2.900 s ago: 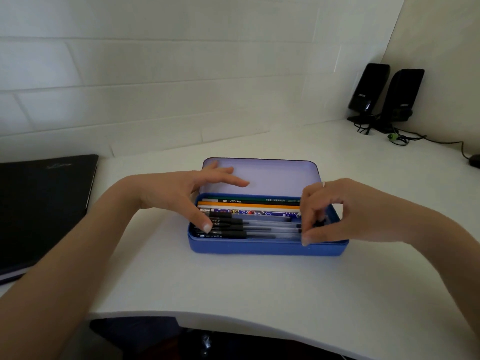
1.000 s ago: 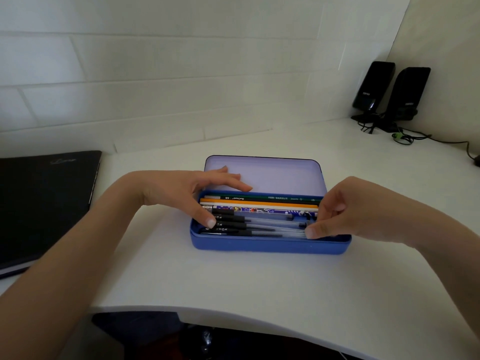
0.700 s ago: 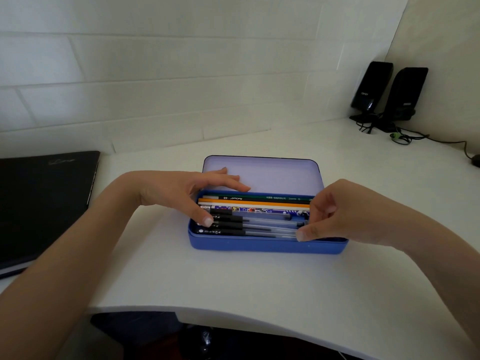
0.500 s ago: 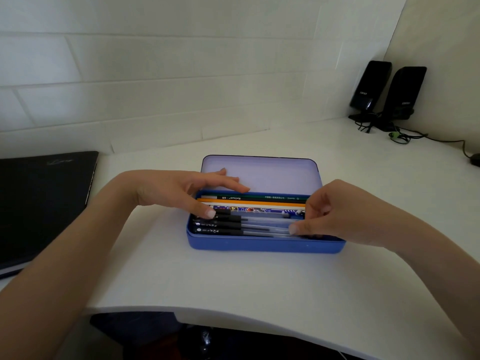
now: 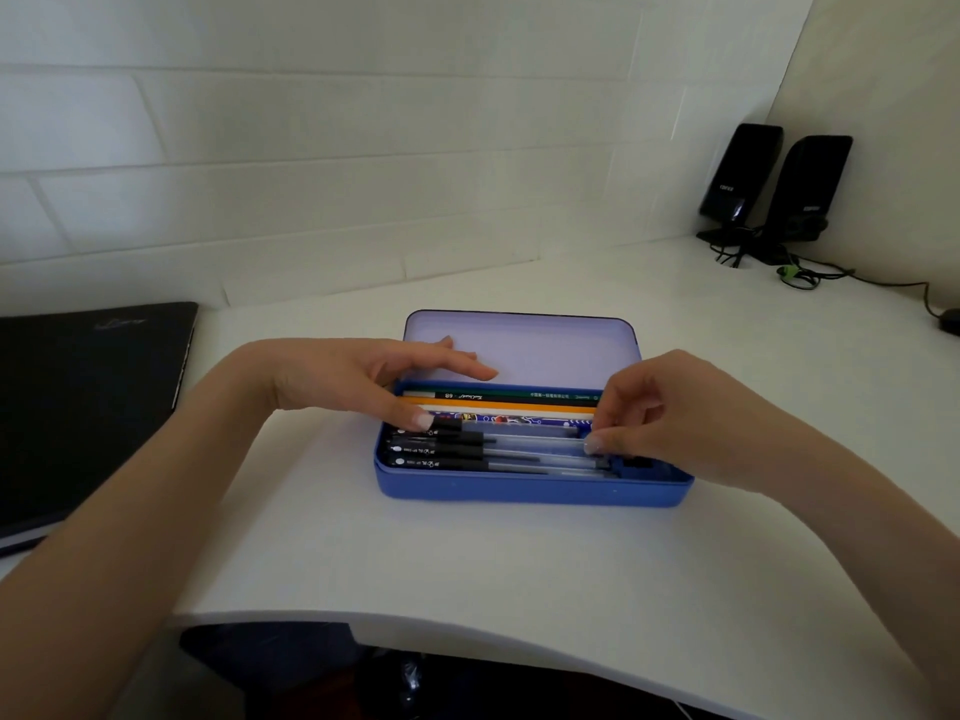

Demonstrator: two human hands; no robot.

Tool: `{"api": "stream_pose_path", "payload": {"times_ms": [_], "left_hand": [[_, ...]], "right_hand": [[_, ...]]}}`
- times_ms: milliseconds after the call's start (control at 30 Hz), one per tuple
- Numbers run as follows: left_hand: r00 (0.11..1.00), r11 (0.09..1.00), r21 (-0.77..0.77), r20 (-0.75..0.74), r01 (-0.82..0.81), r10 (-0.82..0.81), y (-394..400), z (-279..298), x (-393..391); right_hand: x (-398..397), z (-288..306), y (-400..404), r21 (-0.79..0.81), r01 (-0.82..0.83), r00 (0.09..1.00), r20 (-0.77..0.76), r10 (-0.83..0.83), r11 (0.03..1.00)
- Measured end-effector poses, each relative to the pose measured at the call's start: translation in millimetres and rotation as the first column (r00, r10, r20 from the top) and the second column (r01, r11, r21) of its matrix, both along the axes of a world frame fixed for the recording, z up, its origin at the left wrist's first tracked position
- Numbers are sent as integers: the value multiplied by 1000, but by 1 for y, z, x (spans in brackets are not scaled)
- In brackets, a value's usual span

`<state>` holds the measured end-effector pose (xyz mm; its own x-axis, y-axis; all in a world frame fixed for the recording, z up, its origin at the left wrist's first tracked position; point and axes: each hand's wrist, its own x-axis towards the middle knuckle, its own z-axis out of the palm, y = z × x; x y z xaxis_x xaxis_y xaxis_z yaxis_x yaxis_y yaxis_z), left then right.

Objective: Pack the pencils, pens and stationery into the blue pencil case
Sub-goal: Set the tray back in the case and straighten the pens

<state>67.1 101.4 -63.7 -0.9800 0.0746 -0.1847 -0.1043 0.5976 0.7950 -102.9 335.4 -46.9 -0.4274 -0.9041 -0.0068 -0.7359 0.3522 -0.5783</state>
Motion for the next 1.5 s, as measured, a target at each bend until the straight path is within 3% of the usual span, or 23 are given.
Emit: {"api": "stream_pose_path", "payload": {"times_ms": [133, 200, 300, 400, 533, 833, 1067, 1200, 1333, 1500], "left_hand": [[999, 999, 22, -41, -31, 31, 0, 1, 1], [977, 987, 54, -147, -150, 156, 0, 2, 1], [856, 901, 194, -287, -388, 430, -5, 7, 1], [674, 753, 270, -337, -600, 658, -11, 7, -2], [556, 643, 264, -337, -719, 760, -15, 3, -5], [539, 579, 263, -212, -772, 815, -10, -4, -12], [544, 565, 248, -154, -787, 825, -7, -5, -14], [588, 597, 251, -116, -762, 800, -6, -7, -14], [607, 603, 306, -95, -737, 789, -5, -6, -12], [623, 607, 350, -78, -713, 778, -5, -5, -10]], "right_hand": [[-10, 4, 2, -91, 56, 998, 3, -56, 994], [-18, 7, 5, -121, 101, 994, -35, -106, 988], [-26, 8, 8, -44, 142, 989, -43, -143, 989], [-28, 4, 6, 8, 160, 986, -48, -160, 987], [-27, 1, 4, 19, 155, 987, -48, -154, 988], [-36, -8, 0, 69, 211, 977, -35, -210, 975], [-46, -12, -2, 12, 260, 965, -48, -259, 966], [-48, -16, -4, 32, 252, 967, 30, -253, 967], [-55, -10, 0, -57, 317, 940, 151, -306, 947], [-52, -3, 8, 196, 124, 971, 178, -160, 973]]}}
